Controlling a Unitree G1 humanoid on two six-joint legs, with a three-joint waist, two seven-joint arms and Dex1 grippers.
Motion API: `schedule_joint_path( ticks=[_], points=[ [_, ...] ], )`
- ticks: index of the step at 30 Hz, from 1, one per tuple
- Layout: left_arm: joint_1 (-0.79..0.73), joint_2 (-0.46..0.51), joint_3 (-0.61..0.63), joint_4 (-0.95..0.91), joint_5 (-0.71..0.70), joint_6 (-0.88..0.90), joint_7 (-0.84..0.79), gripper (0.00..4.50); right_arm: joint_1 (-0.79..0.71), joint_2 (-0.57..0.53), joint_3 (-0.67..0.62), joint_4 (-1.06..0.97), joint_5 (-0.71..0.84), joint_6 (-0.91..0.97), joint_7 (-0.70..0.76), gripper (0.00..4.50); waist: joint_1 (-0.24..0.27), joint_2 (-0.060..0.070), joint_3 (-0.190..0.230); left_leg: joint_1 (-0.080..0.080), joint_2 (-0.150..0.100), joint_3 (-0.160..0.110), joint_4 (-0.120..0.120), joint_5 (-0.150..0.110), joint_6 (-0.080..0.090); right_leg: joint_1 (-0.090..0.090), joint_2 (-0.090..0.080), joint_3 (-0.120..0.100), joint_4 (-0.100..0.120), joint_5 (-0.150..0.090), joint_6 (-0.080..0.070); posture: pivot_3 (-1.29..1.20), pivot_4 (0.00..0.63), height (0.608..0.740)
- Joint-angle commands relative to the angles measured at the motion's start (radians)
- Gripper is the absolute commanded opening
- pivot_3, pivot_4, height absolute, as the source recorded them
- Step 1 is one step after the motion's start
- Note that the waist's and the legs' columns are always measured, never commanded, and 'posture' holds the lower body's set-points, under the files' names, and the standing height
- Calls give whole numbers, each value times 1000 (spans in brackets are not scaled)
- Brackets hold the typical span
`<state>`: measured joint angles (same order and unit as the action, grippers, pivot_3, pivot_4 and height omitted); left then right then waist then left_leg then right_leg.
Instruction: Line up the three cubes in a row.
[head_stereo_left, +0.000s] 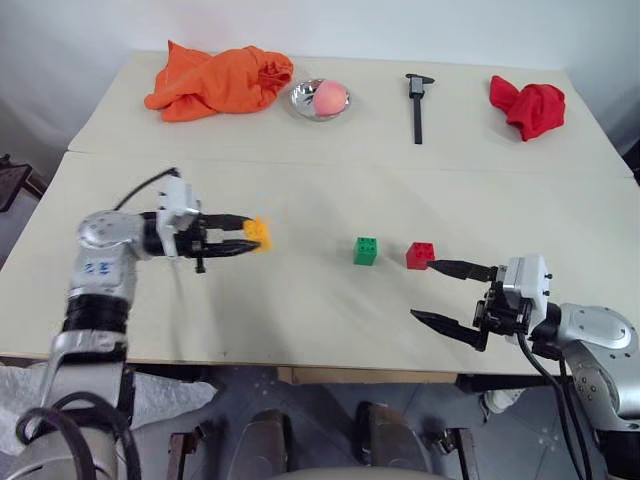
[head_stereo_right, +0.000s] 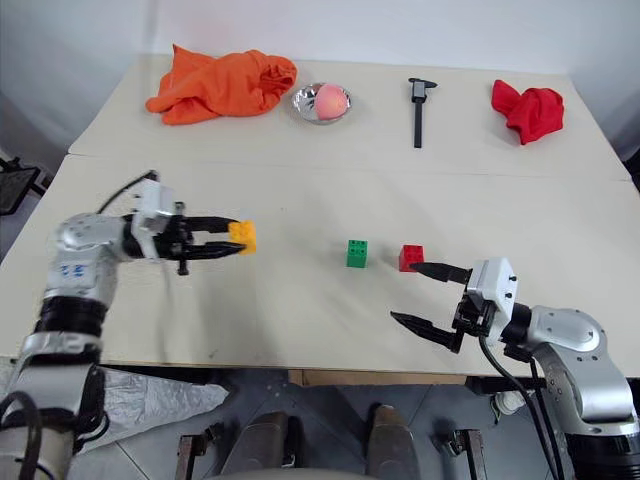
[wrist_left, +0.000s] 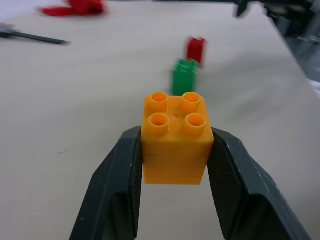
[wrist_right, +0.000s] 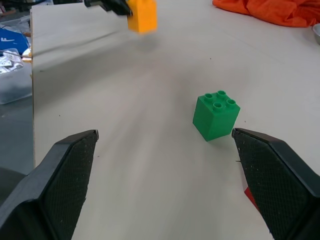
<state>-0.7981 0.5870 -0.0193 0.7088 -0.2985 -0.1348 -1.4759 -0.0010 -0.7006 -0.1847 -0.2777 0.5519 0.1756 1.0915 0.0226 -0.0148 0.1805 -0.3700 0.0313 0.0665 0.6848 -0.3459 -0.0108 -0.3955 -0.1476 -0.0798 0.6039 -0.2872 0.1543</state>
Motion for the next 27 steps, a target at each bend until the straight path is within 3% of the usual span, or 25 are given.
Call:
schedule_joint_path(
  ticks=[1, 11, 27],
  points=[
    [-92, -60, -40, 177, 74, -139, -36, 1479, 15, 5, -25, -53, 12, -11, -22, 4500, 0, 0, 0, 0, 0, 0, 0, 0, 0, 0, 0, 0, 0, 0, 0, 0, 150, 740],
    [-260, -201, -67, 498, 205, -276, 7, 1479, 92, 13, -48, -104, 10, -17, -74, 4500, 2, -1, 0, -2, 0, 0, 0, 0, 1, -1, 0, 0, -2, 1, 1, 0, 150, 740],
    [-350, -266, -63, 592, 315, -290, 85, 1479, 171, 7, -66, -167, 16, -19, -108, 4500, 2, -1, 1, -2, 0, 0, 0, -1, 1, -1, 0, 0, -2, 1, 1, 0, 150, 740]
  ],
)
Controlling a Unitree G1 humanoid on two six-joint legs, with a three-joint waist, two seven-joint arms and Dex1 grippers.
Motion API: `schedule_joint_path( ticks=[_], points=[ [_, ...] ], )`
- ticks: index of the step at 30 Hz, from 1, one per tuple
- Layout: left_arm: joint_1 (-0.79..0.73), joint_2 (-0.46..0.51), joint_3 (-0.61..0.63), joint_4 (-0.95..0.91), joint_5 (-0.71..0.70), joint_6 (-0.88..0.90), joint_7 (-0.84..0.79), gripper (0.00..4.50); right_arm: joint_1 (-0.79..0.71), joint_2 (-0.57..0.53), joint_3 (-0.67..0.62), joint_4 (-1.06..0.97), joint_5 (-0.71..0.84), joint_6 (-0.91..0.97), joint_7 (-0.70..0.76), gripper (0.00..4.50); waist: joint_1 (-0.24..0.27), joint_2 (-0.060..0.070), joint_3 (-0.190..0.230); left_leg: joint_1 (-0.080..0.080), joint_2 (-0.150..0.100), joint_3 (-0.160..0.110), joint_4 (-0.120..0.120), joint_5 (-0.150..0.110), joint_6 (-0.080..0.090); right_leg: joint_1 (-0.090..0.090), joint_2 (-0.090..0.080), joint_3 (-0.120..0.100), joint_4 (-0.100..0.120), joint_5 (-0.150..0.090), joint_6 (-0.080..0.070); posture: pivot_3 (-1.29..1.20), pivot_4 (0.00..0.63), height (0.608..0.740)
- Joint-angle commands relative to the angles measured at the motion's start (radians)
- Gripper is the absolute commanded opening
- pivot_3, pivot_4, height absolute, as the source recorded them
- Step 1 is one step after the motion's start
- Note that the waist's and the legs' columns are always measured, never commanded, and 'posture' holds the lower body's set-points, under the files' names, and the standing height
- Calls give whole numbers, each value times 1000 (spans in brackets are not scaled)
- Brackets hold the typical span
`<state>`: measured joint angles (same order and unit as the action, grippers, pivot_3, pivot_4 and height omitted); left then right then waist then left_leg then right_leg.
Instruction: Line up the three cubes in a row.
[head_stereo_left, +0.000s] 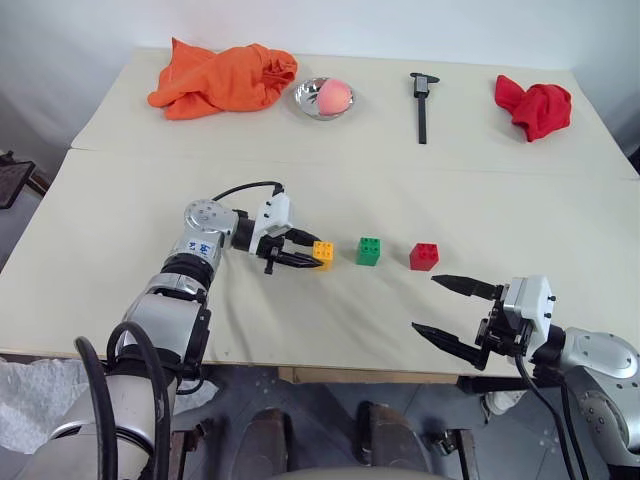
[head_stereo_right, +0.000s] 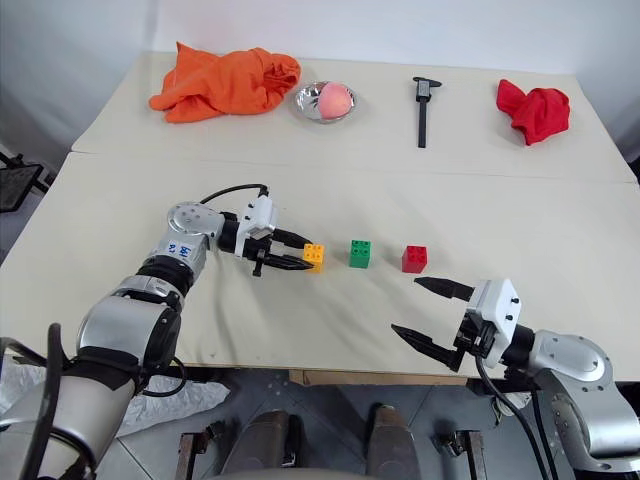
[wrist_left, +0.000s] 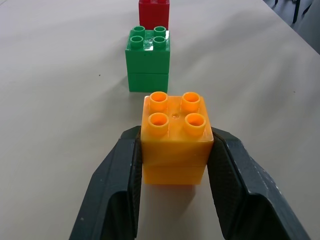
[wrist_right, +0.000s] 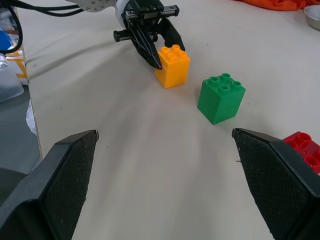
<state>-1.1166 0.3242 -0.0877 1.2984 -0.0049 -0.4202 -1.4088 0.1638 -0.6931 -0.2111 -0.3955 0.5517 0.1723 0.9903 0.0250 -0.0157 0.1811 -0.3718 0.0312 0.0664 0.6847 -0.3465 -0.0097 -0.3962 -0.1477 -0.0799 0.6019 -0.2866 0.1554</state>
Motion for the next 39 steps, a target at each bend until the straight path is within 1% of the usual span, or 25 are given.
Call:
schedule_joint_path(
  ticks=[1, 4, 7, 14, 17, 19, 23, 26, 31, 32, 34, 37, 39],
  points=[
    [-35, -4, 7, 6, 26, -3, 20, 1479, 8, -2, -40, -54, 17, -13, -9, 4500, 0, 0, 0, 0, 0, 0, 0, 0, 0, 0, 0, 0, 0, 0, 0, 0, 150, 740],
    [-49, 7, 9, 18, 48, 4, 63, 1479, 19, -3, -47, -77, 23, 1, -20, 4500, 0, 0, 0, 0, 0, 0, 0, 0, 0, 0, 0, 0, 0, 0, 0, 0, 150, 740],
    [-52, 21, 12, 23, 62, 9, 71, 1479, 27, -4, -51, -92, 27, 13, -29, 4500, 0, 0, 0, 0, 0, 0, 0, 0, 0, 0, 0, 0, 0, 0, 0, 0, 150, 740],
    [-51, 25, 20, 25, 80, 12, 67, 1479, 37, -7, -54, -110, 34, 30, -38, 4500, 0, 0, 0, 0, 0, 0, 0, 0, 0, 0, 0, 0, 0, 0, 0, 0, 150, 740],
    [-49, 24, 26, 25, 75, 45, 21, 1479, 38, -9, -54, -111, 36, 34, -38, 4500, 0, 0, 0, 0, 0, 0, 0, 0, 0, 0, 0, 0, 0, 0, 0, 0, 150, 740],
    [-43, 27, 35, 22, 75, 44, 27, 2204, 35, -11, -52, -110, 36, 35, -36, 4500, -1, 0, 0, 0, 0, 0, 0, 0, 0, 0, 0, 0, 0, 0, 0, 0, 150, 740],
    [-32, 44, 54, 18, 74, 24, 58, 3416, 29, -13, -48, -105, 36, 34, -31, 4500, -1, 0, 0, 0, 0, 0, 0, 0, 0, 0, 0, 0, 0, 0, 0, 0, 150, 740],
    [-16, 81, 76, 7, 54, 4, 40, 4340, 21, -17, -41, -99, 35, 29, -16, 4500, -2, 0, 0, 0, 0, 0, 0, 0, 0, 0, 0, 0, 0, 0, 0, 0, 150, 740],
    [42, 164, 157, -54, -38, -9, -91, 4340, -11, -38, -56, -32, 36, 1, 48, 4500, -4, 0, 0, 0, 0, 0, 0, 0, 0, 0, 0, 0, 1, 0, 0, 0, 150, 740],
    [65, 185, 173, -78, -60, -5, -119, 4340, -25, -36, -68, -7, 40, -9, 55, 4500, -3, 0, 0, 0, 0, 0, 0, 0, 0, 0, 0, 0, 1, 0, 0, 0, 150, 740],
    [157, 241, 213, -182, -129, 32, -177, 4340, -64, -35, -91, 79, 29, -66, 96, 4500, -8, 0, 0, 0, 0, 0, 0, 0, 0, 0, 0, 0, 1, 0, 0, 0, 150, 740],
    [315, 296, 252, -386, -214, 95, -164, 4340, -109, -48, -97, 180, 20, -116, 159, 4500, -18, 0, 0, 1, 0, 0, 0, 0, 0, 0, 0, 0, 2, 0, 0, 0, 150, 740],
    [429, 324, 288, -529, -247, 141, -62, 4340, -163, -27, -118, 248, 61, -127, 175, 4500, -21, 0, 0, 1, 0, 0, 0, 0, 0, 0, 0, 0, 2, 0, 0, 0, 150, 740]
  ],
)
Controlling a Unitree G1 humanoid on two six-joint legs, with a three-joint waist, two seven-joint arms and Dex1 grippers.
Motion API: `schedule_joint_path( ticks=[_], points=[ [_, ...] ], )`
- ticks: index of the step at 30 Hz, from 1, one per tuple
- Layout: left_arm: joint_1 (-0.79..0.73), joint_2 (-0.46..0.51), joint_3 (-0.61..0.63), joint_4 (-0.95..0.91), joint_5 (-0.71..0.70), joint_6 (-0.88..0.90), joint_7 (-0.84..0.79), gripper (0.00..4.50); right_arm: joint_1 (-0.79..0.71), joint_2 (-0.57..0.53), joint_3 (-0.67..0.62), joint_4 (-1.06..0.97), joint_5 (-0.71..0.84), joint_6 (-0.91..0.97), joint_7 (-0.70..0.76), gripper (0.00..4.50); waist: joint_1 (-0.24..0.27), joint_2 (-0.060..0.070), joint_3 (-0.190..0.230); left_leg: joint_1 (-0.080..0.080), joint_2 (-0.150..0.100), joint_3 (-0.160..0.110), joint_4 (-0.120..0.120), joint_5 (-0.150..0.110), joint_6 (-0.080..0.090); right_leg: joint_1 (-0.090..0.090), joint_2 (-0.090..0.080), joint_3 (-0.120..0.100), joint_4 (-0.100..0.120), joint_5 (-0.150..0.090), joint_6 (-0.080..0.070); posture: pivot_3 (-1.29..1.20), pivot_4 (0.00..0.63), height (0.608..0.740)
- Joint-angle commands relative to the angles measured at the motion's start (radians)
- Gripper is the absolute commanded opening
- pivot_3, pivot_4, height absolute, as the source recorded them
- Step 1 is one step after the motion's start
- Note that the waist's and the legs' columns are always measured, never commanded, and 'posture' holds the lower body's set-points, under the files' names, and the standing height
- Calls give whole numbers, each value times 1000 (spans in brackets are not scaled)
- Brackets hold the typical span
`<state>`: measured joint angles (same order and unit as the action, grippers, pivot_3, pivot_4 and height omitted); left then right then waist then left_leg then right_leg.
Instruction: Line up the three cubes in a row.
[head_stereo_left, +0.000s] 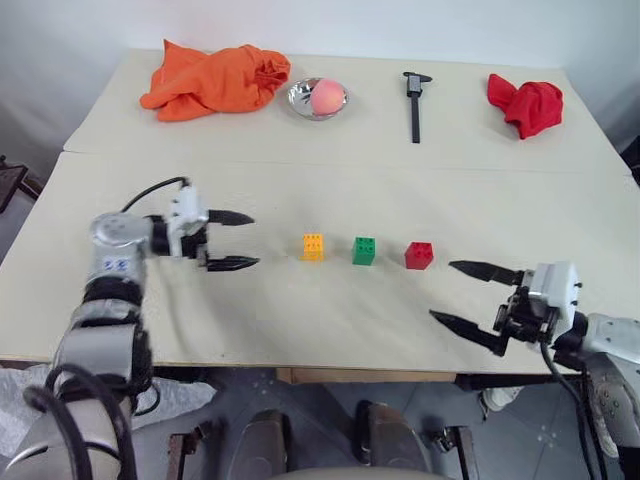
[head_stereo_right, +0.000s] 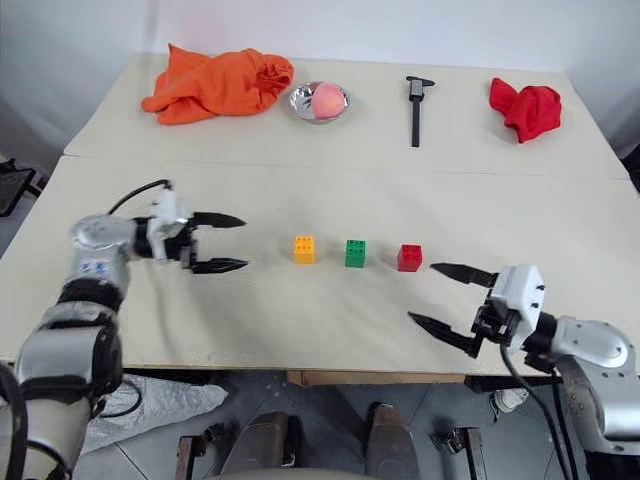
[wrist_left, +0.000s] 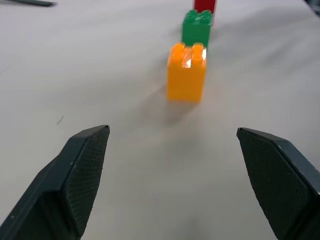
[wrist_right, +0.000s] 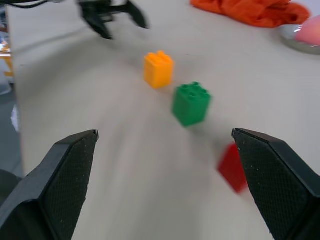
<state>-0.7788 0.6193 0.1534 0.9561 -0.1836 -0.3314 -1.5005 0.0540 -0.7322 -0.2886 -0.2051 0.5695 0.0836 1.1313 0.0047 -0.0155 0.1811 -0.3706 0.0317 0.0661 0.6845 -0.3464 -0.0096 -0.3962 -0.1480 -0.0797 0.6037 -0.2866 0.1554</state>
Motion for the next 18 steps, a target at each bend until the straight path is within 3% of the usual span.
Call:
schedule_joint_path(
  ticks=[1, 4, 7, 18],
  points=[
    [158, 34, 87, -276, -108, 68, 75, 4340, -93, 13, -39, 111, 52, -33, 49, 4500, -5, 0, 0, 0, 0, 0, 1, 0, 0, 0, 0, 0, 0, 0, 0, 0, 150, 740],
    [306, 46, 145, -505, -188, 210, 172, 4340, -179, 22, -18, 216, 65, -71, 146, 4500, -7, 0, 0, 0, 0, -1, 2, 0, 0, 1, -1, 0, 2, 0, 0, 0, 150, 740],
    [393, 54, 141, -619, -202, 265, 211, 4340, -249, 14, 11, 304, 42, -69, 190, 4500, 0, 0, 0, 0, 0, -2, 3, 0, 0, 1, -1, 0, 4, 0, 0, 0, 150, 740],
    [446, 39, 115, -727, -212, 299, 312, 4340, -435, -35, 41, 664, -64, -229, 384, 4500, -7, 1, 0, 1, 0, -1, 4, 0, 0, 1, -1, 0, 3, 0, 0, 0, 150, 740]
  ],
)
